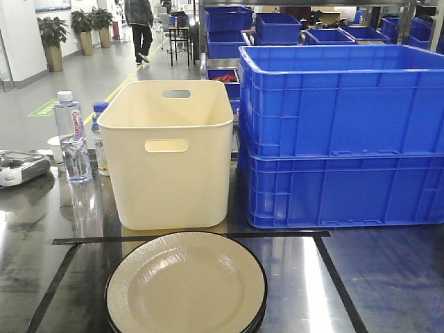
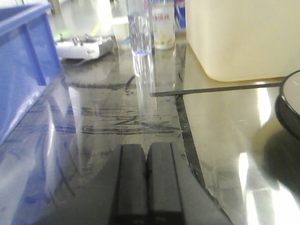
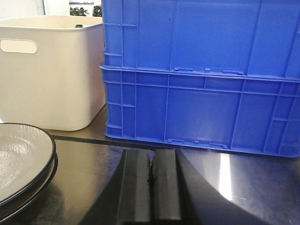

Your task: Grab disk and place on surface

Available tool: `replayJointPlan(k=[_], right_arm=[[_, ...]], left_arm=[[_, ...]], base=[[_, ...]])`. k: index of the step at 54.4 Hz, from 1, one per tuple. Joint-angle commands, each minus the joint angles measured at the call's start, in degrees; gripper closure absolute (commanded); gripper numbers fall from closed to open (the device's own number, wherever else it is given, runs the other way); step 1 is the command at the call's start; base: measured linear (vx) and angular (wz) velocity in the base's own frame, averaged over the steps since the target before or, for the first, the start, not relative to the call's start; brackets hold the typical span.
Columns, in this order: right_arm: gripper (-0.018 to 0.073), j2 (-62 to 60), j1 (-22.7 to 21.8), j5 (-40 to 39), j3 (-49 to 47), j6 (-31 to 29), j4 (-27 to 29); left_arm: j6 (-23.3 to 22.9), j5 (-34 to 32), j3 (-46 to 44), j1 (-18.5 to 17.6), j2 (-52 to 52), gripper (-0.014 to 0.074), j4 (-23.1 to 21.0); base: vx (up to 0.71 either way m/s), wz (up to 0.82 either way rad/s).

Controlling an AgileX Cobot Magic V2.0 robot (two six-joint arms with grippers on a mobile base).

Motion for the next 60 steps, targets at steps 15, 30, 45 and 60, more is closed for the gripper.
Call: replayJointPlan(k=[15, 30, 45, 60], right_arm=[[0.0571, -0.5, -0.1, 1.6, -1.3, -0.1, 1.4], [0.0571, -0.5, -0.1, 1.5, -1.3, -0.1, 1.4], [0.0571, -0.5, -0.1, 1.5, -1.3, -0.1, 1.4], [0.0571, -0.5, -0.1, 1.5, -1.3, -0.1, 1.4]], left_arm=[[0.7, -3.6, 3.1, -0.1, -13.5, 0.0598, -0.8], [0.7, -3.6, 3.1, -0.1, -13.5, 0.0598, -0.8], [0.7, -3.6, 3.1, -0.1, -13.5, 0.0598, -0.8], [8.8, -10.8, 11.9, 0.0, -13.6, 0.0598, -7.9]], base=[[0.00, 0.00], [0.00, 0.00], [0.00, 0.00], [0.00, 0.00]])
